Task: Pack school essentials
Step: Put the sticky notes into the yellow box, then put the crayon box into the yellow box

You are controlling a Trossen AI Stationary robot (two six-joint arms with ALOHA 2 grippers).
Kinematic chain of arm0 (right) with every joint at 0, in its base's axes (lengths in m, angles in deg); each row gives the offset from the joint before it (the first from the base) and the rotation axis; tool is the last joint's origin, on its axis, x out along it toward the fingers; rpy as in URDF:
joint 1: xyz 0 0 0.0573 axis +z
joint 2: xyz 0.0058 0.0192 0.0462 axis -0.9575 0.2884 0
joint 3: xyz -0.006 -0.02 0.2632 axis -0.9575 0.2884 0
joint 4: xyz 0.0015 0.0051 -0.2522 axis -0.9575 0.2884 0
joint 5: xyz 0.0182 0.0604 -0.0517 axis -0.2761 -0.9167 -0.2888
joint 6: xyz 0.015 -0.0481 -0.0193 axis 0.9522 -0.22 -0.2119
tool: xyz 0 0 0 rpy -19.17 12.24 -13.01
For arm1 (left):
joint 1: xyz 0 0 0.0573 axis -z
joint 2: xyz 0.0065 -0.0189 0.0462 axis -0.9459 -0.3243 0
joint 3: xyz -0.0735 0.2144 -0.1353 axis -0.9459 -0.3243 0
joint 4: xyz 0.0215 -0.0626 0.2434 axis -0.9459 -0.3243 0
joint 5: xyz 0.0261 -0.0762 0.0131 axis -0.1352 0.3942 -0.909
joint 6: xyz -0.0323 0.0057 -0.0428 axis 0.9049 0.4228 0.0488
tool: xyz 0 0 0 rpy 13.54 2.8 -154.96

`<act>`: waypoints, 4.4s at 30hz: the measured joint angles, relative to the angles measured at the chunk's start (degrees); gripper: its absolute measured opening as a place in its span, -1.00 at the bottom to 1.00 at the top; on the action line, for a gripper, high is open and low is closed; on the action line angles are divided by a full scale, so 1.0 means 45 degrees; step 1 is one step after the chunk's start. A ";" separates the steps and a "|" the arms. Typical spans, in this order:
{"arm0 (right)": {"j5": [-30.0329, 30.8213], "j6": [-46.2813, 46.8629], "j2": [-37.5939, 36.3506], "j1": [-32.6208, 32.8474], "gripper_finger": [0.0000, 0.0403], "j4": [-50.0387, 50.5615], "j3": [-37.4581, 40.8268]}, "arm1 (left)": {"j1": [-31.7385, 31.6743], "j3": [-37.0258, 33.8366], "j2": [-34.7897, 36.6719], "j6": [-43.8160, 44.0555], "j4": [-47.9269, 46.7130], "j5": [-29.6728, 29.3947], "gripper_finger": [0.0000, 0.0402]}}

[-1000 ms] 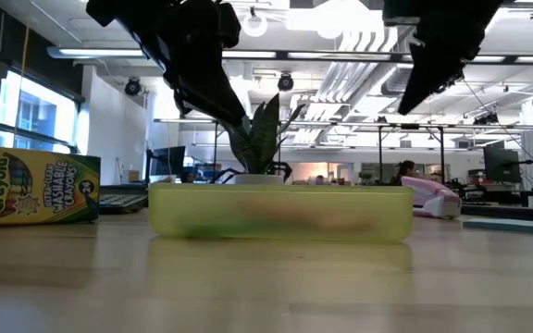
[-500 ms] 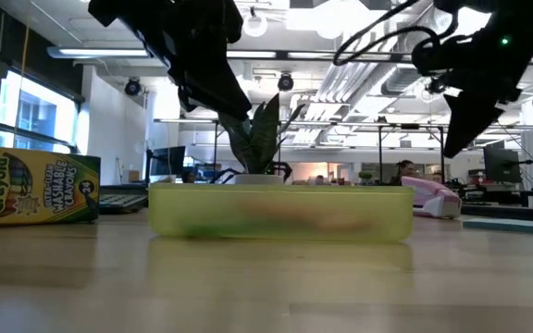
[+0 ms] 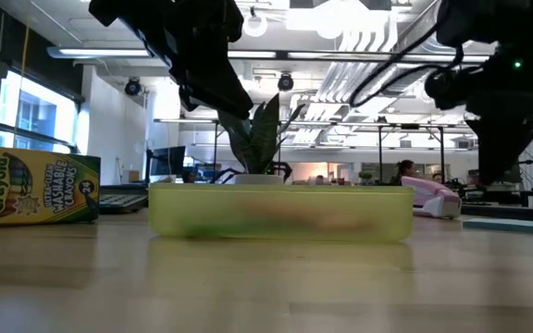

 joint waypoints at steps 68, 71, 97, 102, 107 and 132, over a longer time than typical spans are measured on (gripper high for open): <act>0.2926 0.0159 0.0634 0.2627 0.66 -0.5954 0.0265 | -0.0001 -0.0001 0.0000 0.0000 0.0005 0.0000 -0.37; 0.3017 -0.1801 0.1435 0.2543 0.66 -0.6615 -0.0453 | -0.0003 -0.0002 0.0000 -0.0001 0.0005 0.0000 -0.37; 0.0569 -0.8506 0.6022 0.1251 0.66 -0.8784 -0.3760 | -0.0004 -0.0004 0.0000 0.0000 0.0581 -0.0004 -0.37; 0.0167 -0.8568 0.6447 0.1107 0.69 -0.9280 -0.3760 | 0.0000 -0.0005 0.0000 0.0000 0.0630 0.0000 -0.37; 0.0030 -0.8860 0.6600 0.1107 0.89 -0.9504 -0.3760 | -0.0002 -0.0005 0.0000 0.0000 0.0665 0.0000 -0.37; 0.2696 -0.9021 0.3614 0.1923 0.98 -0.7850 -0.3760 | -0.0002 -0.0005 0.0000 0.0000 0.0675 0.0019 -0.37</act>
